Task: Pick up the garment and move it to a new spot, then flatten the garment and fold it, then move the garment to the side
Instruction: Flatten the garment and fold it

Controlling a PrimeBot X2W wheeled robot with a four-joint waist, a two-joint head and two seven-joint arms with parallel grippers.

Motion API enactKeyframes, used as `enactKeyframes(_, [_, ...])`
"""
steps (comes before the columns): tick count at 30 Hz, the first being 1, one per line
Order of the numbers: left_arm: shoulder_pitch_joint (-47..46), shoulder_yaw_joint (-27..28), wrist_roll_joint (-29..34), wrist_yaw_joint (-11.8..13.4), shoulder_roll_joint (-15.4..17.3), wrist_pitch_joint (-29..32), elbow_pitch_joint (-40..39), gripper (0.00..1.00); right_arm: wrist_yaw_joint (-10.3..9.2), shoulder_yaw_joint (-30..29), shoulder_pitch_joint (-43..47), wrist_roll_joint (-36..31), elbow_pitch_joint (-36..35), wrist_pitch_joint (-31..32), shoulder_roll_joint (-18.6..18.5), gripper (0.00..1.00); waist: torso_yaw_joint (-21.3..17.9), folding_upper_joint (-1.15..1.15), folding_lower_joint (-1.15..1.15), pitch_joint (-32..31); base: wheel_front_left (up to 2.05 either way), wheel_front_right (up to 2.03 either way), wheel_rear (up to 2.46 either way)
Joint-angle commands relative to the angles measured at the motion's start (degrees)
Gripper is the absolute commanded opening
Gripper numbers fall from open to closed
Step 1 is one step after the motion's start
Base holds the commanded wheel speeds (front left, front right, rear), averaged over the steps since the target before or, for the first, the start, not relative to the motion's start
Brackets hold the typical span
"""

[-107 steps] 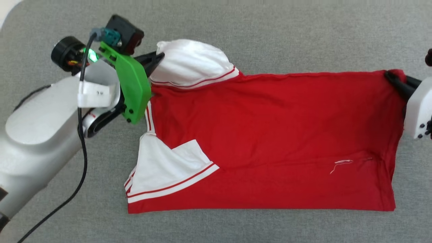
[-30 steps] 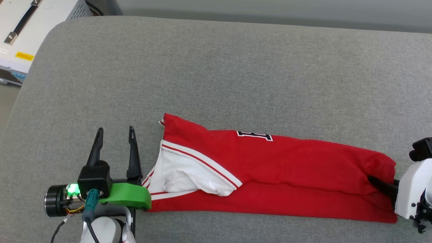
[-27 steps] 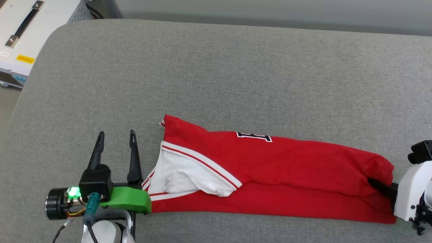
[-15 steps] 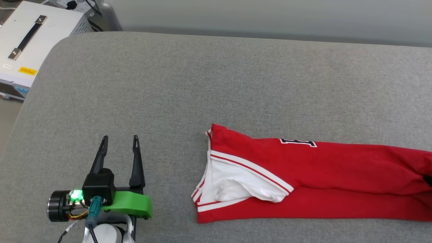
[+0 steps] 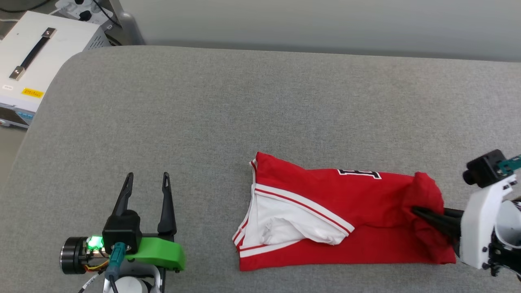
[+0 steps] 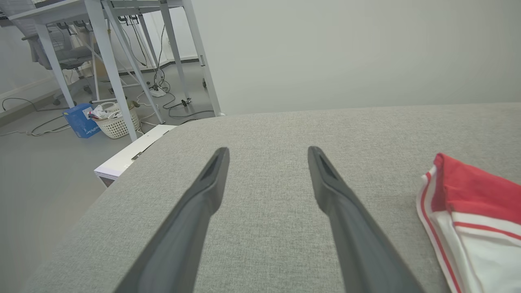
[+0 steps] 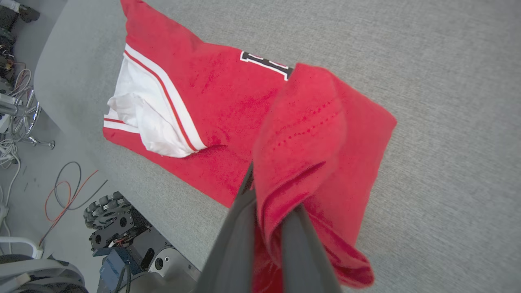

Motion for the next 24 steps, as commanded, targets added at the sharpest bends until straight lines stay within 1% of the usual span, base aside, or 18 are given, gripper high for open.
enactKeyframes(1, [-1.6,0.6,0.8,-1.1,-1.2,-0.3,0.2,1.00,-0.04,6.2,-7.8,-3.3,-2.4,2.6,4.7,0.00,1.0,0.00,0.00,2.5,0.00,0.00,0.00])
enactKeyframes(6, [-3.1,0.8,1.3,-1.9,-1.9,-0.3,0.5,1.00,-0.04,13.8,-15.2,-5.6,-0.2,3.8,8.9,0.00,2.0,0.00,0.00,4.3,0.00,0.00,0.00])
enactKeyframes(15, [-5.0,1.5,2.1,-2.7,-3.0,-0.3,0.7,1.00,-0.04,26.4,-26.8,-7.1,8.0,1.3,17.0,0.00,3.1,0.00,0.00,6.9,0.00,0.00,0.00])
enactKeyframes(19, [-6.0,1.4,2.4,-3.0,-3.6,-0.3,0.9,1.00,-0.04,31.9,-29.7,-8.0,13.3,-0.8,18.9,0.00,3.8,0.00,0.00,7.9,0.00,0.00,0.00])
enactKeyframes(24, [-6.7,1.5,2.5,-3.3,-4.2,-0.3,1.1,1.00,-0.04,37.0,-31.3,-9.3,21.2,-4.9,20.6,0.00,4.3,0.00,0.00,8.7,0.00,0.00,0.00])
